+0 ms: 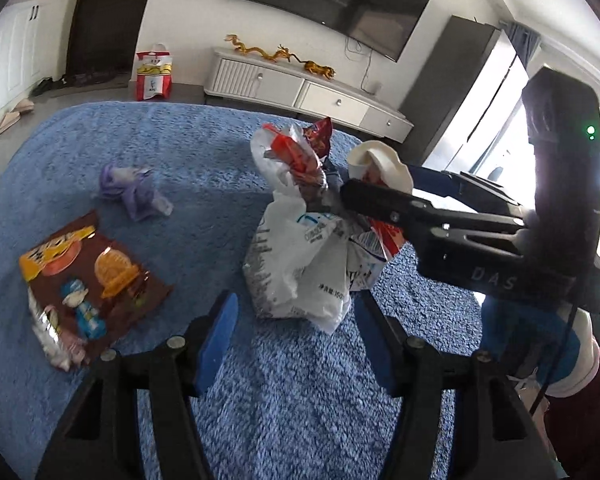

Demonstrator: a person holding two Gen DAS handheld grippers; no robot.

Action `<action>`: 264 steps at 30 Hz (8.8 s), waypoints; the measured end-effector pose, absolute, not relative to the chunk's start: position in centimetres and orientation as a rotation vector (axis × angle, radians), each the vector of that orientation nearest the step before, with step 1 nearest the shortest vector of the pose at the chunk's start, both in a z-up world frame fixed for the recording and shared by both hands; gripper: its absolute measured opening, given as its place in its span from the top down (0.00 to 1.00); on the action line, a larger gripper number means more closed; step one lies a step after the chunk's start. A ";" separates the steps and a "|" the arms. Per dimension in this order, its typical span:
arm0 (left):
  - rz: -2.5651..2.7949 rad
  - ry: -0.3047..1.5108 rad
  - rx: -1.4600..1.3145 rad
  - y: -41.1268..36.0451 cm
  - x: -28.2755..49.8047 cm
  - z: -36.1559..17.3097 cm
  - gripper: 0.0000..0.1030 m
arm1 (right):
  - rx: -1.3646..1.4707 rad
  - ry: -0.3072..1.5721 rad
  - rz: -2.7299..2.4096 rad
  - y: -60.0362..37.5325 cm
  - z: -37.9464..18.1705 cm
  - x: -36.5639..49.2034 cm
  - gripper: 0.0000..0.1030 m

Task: Collect trash
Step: 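Grasp the red-and-white paper bag with the right gripper while the left grasps a white plastic bag, then carry both bags to the trash bin and open both grippers to drop them, then move both tools back over the remaining trash on the rug, then grasp the blue-and-white carton with the right gripper while the left grasps a clear plastic bag, then carry both items over the trash bin and open both grippers to drop them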

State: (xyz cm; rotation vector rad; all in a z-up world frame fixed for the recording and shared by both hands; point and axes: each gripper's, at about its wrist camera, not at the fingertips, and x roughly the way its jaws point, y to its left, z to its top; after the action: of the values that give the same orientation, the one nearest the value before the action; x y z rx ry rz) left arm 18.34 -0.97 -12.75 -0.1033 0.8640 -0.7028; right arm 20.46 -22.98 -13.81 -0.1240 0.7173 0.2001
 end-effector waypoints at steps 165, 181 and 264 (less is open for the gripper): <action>-0.249 0.668 -0.202 11.2 13.3 -4.2 0.42 | 0.183 0.460 0.025 -32.9 -4.0 8.3 0.42; -0.338 0.874 -0.190 2.0 22.1 -8.7 0.42 | 0.208 0.677 0.167 -29.0 -10.3 16.2 0.42; -0.910 1.037 0.167 -41.6 10.7 -9.4 0.89 | 0.409 0.670 -0.332 -61.9 -18.2 -1.4 0.88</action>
State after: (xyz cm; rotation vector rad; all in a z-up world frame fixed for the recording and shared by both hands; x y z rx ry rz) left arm 10.70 -41.56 -9.41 0.1670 1.0375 -0.9096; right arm -1.40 -61.87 -18.18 0.4086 0.6698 -0.3323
